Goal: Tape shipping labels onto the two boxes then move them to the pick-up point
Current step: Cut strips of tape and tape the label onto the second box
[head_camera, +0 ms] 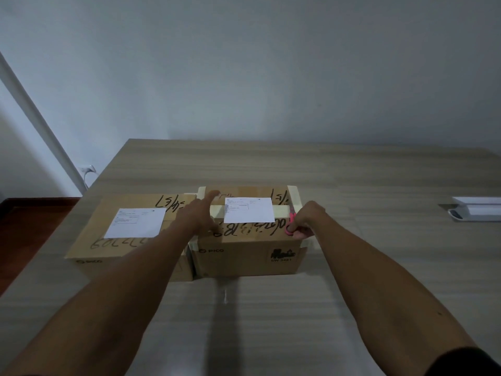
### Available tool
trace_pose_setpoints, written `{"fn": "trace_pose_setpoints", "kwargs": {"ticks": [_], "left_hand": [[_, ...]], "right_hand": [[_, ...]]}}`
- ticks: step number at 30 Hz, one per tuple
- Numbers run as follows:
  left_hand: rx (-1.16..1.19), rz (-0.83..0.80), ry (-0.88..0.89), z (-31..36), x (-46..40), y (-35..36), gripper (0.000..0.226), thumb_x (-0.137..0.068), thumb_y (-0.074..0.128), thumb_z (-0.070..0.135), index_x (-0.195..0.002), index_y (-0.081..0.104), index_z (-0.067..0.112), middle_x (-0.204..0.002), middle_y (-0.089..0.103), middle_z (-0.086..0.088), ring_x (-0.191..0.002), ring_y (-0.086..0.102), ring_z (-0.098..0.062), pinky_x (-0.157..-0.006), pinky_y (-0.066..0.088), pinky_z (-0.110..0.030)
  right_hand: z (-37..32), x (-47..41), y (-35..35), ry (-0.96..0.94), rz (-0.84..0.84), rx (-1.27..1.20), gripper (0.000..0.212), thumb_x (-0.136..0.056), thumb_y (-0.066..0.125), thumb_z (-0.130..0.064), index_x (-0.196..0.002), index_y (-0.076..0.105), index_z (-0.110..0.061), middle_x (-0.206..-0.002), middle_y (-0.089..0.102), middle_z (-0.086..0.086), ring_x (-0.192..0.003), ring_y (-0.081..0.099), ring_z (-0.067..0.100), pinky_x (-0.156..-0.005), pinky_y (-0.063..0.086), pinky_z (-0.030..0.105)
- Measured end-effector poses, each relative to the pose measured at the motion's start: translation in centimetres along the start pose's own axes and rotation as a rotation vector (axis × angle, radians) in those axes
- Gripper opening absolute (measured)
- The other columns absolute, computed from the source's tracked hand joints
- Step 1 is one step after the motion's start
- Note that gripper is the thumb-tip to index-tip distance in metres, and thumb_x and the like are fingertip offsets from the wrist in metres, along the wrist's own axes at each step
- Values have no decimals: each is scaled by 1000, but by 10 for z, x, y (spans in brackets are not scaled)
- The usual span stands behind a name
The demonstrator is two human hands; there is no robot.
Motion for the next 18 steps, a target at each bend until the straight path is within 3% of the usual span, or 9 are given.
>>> {"fn": "trace_pose_setpoints", "kwargs": {"ticks": [2, 4, 6, 8, 12, 14, 16, 18], "left_hand": [[90, 10, -15, 0, -3, 0, 111, -66, 93, 38, -153, 25, 45, -143, 45, -17, -122, 53, -39, -98, 51, -54], [273, 25, 2, 5, -5, -4, 101, -72, 88, 21, -151, 31, 48, -145, 33, -19, -127, 46, -45, -100, 50, -57], [476, 23, 32, 16, -5, -13, 93, -78, 76, 5, -149, 35, 49, -146, 26, -13, -114, 54, -43, -85, 57, -48], [621, 13, 69, 30, -5, -22, 89, -82, 65, -5, -148, 38, 48, -148, 23, -11, -101, 54, -28, -74, 56, -35], [791, 14, 145, 53, -6, -35, 90, -80, 58, -8, -141, 43, 57, -160, 22, -13, -121, 43, -25, -79, 50, -34], [848, 20, 155, 63, -5, -37, 90, -80, 56, -11, -140, 44, 55, -161, 23, -14, -121, 47, -23, -78, 49, -34], [895, 17, 168, 73, -2, -38, 90, -80, 54, -12, -138, 44, 55, -160, 25, -15, -143, 35, -31, -82, 47, -33], [929, 14, 175, 82, 0, -38, 90, -80, 52, -13, -139, 44, 54, -160, 27, -15, -150, 26, -33, -85, 48, -34]], "right_hand": [[-1, 4, 2, 90, -67, -23, 23, -86, 77, 6, -74, 58, -1, -59, 64, 17, -49, 63, 23, -40, 54, 29], [-8, 3, -2, 61, -19, 86, 23, -88, 77, -2, -73, 59, 0, -53, 60, 13, -44, 55, 18, -41, 47, 25], [-20, 12, -3, -33, 11, 209, 24, -85, 80, -8, -72, 61, -3, -48, 57, 9, -49, 53, 17, -49, 45, 25], [-33, 20, -3, -143, 38, 237, 19, -81, 80, -6, -73, 63, -5, -55, 60, 8, -58, 57, 18, -59, 48, 29], [-60, 35, 0, -434, 69, -106, 9, -91, 63, -1, -82, 64, 0, -73, 65, 16, -47, 56, 16, -44, 41, 24], [-71, 44, 3, -534, 34, -342, 11, -96, 63, -8, -92, 69, -1, -82, 65, 13, -58, 59, 16, -46, 42, 27], [-81, 53, 5, -567, -15, -516, 15, -97, 66, -17, -100, 72, -3, -86, 64, 8, -68, 58, 16, -50, 43, 28], [-88, 58, 8, -571, -65, -607, 20, -95, 67, -26, -96, 72, -7, -84, 63, 4, -70, 55, 15, -55, 41, 29]]}}
Point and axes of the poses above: each hand's wrist, its own x-axis away from the middle knuckle, its own y-axis out of the palm, z = x × y, the point moved 4 cm from there along -x, towards the middle knuckle
